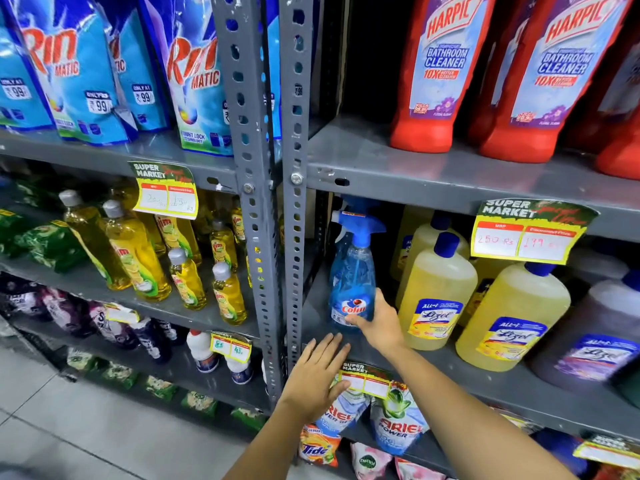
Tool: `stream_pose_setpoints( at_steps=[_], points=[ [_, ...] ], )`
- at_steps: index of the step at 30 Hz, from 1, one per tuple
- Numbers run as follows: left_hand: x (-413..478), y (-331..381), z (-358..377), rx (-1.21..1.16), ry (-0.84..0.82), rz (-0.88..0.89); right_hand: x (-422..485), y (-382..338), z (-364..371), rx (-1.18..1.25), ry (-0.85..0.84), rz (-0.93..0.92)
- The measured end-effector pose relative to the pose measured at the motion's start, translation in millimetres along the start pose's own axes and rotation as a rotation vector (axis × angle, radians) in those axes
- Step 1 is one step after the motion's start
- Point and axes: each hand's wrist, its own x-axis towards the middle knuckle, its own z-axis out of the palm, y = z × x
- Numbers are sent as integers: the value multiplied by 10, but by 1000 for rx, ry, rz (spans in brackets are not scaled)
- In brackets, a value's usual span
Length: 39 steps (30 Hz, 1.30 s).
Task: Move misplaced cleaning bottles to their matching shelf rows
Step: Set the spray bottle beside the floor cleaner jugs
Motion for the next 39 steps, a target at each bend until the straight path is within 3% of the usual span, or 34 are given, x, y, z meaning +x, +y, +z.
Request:
stream_pose_setpoints(
  at_steps=[6, 39],
  points=[
    [-4, 0, -13, 11, -21, -16, 111, 29, -14, 7, -62, -17],
    [3, 28, -6, 31, -19, -28, 18, -5, 94, -64, -2, 9]
  ],
)
